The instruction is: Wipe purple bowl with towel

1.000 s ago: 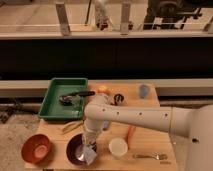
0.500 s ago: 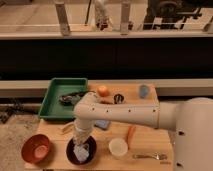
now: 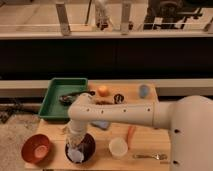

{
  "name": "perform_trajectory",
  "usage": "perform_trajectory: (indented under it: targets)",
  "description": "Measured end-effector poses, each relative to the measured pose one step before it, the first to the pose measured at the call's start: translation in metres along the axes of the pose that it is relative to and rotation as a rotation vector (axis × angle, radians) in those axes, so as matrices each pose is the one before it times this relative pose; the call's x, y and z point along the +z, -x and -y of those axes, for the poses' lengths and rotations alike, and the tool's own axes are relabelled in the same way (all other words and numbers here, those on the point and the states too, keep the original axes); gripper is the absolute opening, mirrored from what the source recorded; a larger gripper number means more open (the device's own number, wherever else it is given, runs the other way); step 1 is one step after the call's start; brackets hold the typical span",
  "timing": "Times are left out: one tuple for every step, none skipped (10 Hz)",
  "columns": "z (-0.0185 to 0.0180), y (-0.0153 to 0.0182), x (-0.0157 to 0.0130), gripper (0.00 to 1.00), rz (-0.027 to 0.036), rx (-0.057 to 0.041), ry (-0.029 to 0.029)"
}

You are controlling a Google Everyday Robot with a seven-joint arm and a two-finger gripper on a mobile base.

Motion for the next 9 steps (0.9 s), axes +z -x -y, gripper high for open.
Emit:
perform_trajectory:
  targets:
    - [0.00271,0.00719,-0.00243,0.00,0.00498,-0.00479,-0.00744]
    - [0.00278,0.00749,-0.00215,0.00,0.00795,-0.00335,-0.00621]
    - [0.00056,0.00685,0.00039,0.00,0.01232,0.00010,-0.00082]
    - [-0.00031,0.01012,0.00018,0.00,0.01038,0.00707,-0.00002]
    - [-0.00717,0.01173,-0.00097,0.00,0.00643,0.02389,0.00374]
    - [-0.00639,0.00422,-0.00142,0.00,0.00029,0.01961,0.00368]
    - [-0.00756,0.00187,-0.00180,0.00,-0.00230,0.01992,0.00498]
    - [-0.01136,0.00227,-0.00234,0.00,-0.00285,0.02262,0.00823]
    - [-0.00911,-0.00201,-0.00116,0.00,-0.00464,0.01664,0.00829]
